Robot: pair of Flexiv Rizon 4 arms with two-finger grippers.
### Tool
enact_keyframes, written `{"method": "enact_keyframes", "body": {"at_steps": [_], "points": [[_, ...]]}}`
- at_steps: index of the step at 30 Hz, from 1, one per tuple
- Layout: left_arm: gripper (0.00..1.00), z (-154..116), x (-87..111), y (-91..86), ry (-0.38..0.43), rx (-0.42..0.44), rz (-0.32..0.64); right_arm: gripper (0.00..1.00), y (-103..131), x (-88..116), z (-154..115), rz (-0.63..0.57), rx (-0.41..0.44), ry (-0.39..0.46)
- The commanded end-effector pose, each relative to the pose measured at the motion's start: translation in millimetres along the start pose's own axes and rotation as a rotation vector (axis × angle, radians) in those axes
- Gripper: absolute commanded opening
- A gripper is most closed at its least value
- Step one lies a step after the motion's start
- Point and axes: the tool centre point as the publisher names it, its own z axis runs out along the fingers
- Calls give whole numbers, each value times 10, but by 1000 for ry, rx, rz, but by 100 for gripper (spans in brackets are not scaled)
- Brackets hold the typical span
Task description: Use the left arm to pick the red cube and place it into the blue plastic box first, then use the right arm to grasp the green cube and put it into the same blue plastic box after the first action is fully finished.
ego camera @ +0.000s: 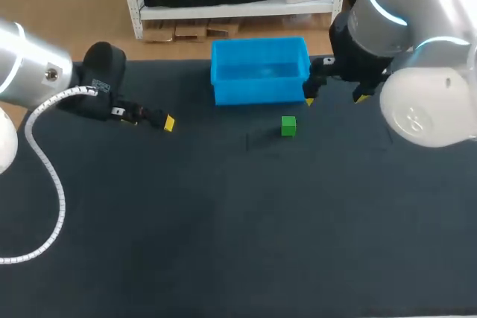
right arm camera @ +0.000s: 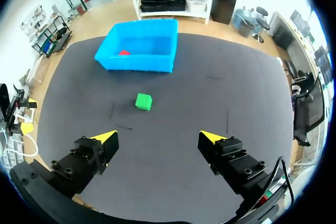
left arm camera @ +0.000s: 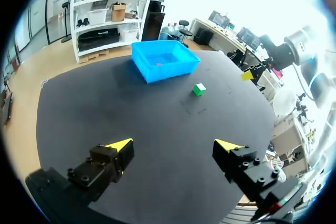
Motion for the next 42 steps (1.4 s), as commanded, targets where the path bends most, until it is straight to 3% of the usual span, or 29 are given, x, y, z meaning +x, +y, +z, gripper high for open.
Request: {"method": "enact_keyframes", "body": {"at_steps": [1, 3, 8, 17, 24, 32, 42], "points": [[100, -8, 16, 12, -6, 6, 2, 100, 1, 23, -12, 2, 4, -5], [100, -8, 16, 12, -6, 6, 2, 100, 1, 23, -12, 2, 4, -5], [100, -8, 16, 12, -6, 6, 2, 100, 46, -84, 95, -5, 100, 85], [100, -8, 16, 12, -6, 6, 2, 100, 49, -252, 329, 86, 76, 179], [100, -8, 16, 12, -6, 6, 2, 100, 217, -318, 469, 97, 30, 151], [100, -8, 16, 12, -6, 6, 2, 100, 474, -306, 665, 75, 44, 185], [100, -8, 16, 12, -6, 6, 2, 100, 582, -270, 941, 78, 79, 177]]}}
